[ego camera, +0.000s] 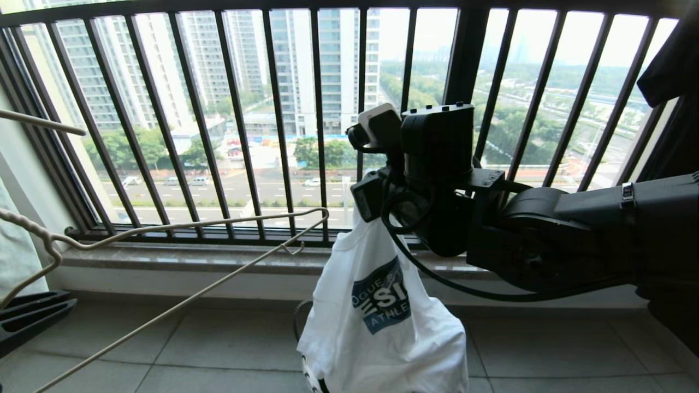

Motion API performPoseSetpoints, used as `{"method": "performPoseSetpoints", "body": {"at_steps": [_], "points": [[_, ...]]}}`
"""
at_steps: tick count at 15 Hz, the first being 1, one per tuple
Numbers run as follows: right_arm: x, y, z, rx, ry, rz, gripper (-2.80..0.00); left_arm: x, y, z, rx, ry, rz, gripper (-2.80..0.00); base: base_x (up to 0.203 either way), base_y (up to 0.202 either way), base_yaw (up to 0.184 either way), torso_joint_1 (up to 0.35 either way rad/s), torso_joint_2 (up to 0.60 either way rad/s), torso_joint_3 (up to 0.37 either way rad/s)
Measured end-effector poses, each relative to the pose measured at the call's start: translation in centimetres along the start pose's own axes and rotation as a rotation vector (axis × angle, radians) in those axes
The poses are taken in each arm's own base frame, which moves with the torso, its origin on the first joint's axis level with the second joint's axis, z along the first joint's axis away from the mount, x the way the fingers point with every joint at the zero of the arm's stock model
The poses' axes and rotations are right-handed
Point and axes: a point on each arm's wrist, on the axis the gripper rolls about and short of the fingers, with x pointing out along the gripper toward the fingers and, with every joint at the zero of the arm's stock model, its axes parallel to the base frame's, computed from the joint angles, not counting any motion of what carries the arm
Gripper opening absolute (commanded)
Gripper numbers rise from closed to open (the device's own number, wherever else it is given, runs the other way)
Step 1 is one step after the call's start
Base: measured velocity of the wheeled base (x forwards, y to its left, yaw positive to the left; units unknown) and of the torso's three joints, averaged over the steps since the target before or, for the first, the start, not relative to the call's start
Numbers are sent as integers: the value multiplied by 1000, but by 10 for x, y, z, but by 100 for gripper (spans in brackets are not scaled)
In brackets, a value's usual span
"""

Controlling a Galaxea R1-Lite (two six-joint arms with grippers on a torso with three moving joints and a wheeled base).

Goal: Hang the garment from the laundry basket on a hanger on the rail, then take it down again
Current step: Pick up clothes from the basket, then hang the clothes on the clothes rack

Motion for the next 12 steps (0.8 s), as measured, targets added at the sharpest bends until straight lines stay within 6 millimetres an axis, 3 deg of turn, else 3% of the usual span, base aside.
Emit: {"method": "performPoseSetpoints", "body": {"at_steps": [12], "points": [[-2, 0, -2, -7, 8, 1, -280, 6, -1, 1, 4, 21, -14, -280, 0, 0, 0, 2, -3, 17]]}}
